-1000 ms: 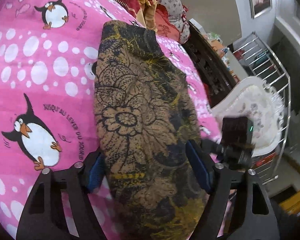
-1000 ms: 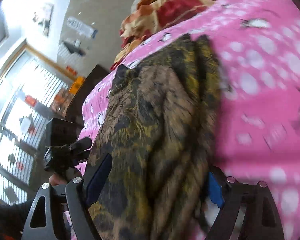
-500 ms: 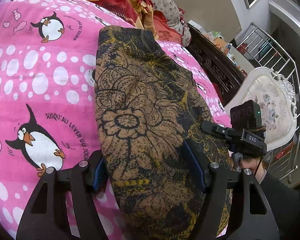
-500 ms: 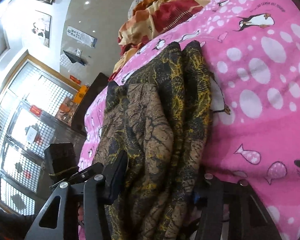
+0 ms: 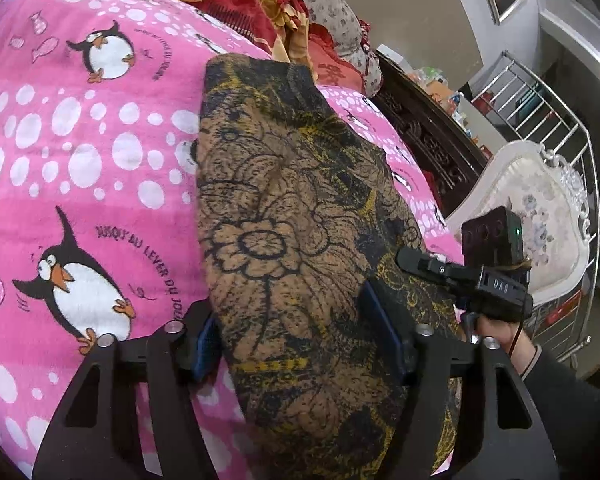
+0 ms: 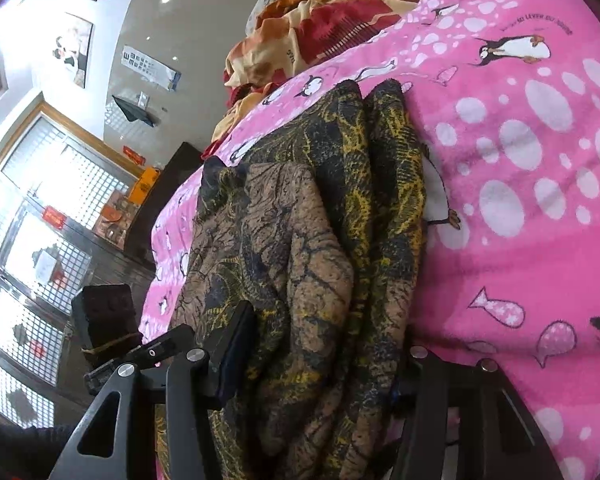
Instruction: Fold small clothes
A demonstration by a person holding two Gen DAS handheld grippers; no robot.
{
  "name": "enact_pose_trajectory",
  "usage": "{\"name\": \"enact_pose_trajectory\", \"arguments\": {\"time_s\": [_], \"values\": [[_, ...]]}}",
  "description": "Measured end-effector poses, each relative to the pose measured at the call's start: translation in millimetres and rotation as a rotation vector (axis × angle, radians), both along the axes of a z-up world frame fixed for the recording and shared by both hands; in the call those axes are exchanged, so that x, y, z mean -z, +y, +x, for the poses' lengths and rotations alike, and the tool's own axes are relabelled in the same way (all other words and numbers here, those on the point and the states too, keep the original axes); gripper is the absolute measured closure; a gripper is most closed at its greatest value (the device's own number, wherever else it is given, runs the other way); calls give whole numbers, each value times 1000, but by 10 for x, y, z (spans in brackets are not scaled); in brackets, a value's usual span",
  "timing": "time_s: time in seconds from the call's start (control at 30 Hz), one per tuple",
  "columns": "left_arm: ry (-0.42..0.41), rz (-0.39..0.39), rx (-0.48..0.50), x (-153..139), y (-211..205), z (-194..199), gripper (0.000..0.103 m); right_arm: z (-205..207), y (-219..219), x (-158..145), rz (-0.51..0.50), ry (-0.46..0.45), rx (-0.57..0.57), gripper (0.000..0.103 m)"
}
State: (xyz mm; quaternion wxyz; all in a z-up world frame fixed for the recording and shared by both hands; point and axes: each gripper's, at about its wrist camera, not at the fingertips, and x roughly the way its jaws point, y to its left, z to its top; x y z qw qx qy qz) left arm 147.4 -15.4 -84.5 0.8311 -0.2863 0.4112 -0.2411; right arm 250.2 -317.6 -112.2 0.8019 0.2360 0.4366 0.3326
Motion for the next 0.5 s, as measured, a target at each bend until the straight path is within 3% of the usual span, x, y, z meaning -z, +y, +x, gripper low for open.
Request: {"name": "enact_pose_trajectory", "arguments": {"time_s": [0.03, 0.1, 0.17, 0.3, 0.5], "values": [[3, -6, -2, 6, 31, 6, 47, -6, 27, -10, -22, -3, -2, 51], [20, -24, -21, 27, 75, 20, 71, -8, 58, -11, -68, -2, 0, 55], [30, -55, -18, 33, 102, 32, 79, -14, 55, -3, -81, 0, 8, 63], [-19, -7, -28, -147, 89, -61, 84, -64, -33, 22, 26, 41, 18, 76], [-52, -7, -25, -277, 359, -125, 85, -203, 118, 155, 216, 148, 103, 79]]}}
